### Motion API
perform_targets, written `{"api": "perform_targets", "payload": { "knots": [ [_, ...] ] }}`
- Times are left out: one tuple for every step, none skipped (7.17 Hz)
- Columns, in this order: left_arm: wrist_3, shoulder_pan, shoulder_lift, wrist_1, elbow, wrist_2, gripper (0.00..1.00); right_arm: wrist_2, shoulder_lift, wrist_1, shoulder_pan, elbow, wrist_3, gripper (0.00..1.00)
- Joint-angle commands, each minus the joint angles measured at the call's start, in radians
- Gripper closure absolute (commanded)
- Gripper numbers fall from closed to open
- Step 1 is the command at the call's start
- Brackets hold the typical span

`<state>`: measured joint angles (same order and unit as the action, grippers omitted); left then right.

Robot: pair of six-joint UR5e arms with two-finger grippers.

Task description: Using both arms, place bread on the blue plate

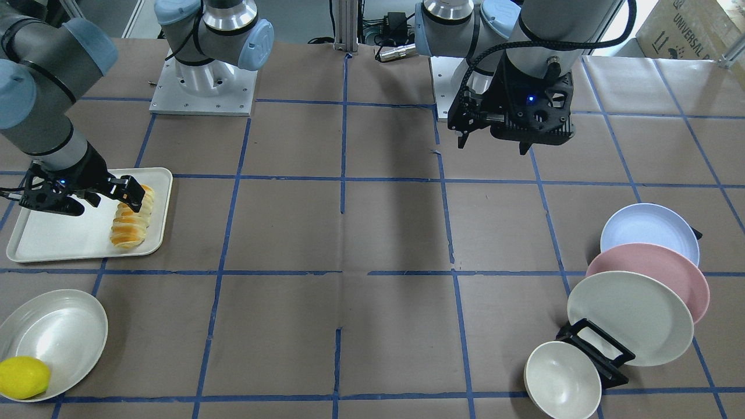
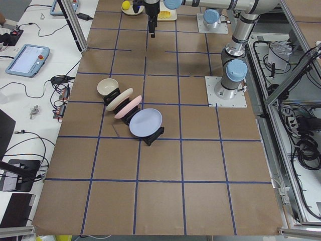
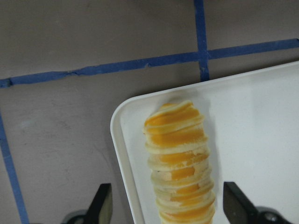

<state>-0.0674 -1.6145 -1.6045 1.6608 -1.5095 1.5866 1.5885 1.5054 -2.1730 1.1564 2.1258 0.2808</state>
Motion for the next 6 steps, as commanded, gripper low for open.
{"api": "perform_targets", "payload": {
  "knots": [
    [-0.07,0.045,0.0,-0.001,-0.001,0.003,0.0,0.001,-0.037,-0.117,-0.015,0.077,0.024,0.15],
    [-0.181,0.133,-0.005,0.0,-0.002,-0.004,0.0,-0.001,-0.059,-0.148,-0.015,0.094,0.034,0.16],
    [-0.3,0.225,-0.027,0.001,0.003,-0.005,0.0,0.001,-0.068,-0.156,-0.015,0.095,0.053,0.19],
    [-0.41,0.328,-0.046,0.001,0.006,-0.008,0.0,0.001,-0.08,-0.156,-0.015,0.095,0.105,0.19],
    [-0.531,0.416,-0.061,0.001,0.014,-0.008,0.0,0.001,-0.082,-0.156,-0.017,0.095,0.156,0.19],
    [-0.634,0.489,-0.105,-0.001,0.038,-0.007,0.0,0.001,-0.082,-0.154,-0.017,0.095,0.191,0.18]
  ]
}}
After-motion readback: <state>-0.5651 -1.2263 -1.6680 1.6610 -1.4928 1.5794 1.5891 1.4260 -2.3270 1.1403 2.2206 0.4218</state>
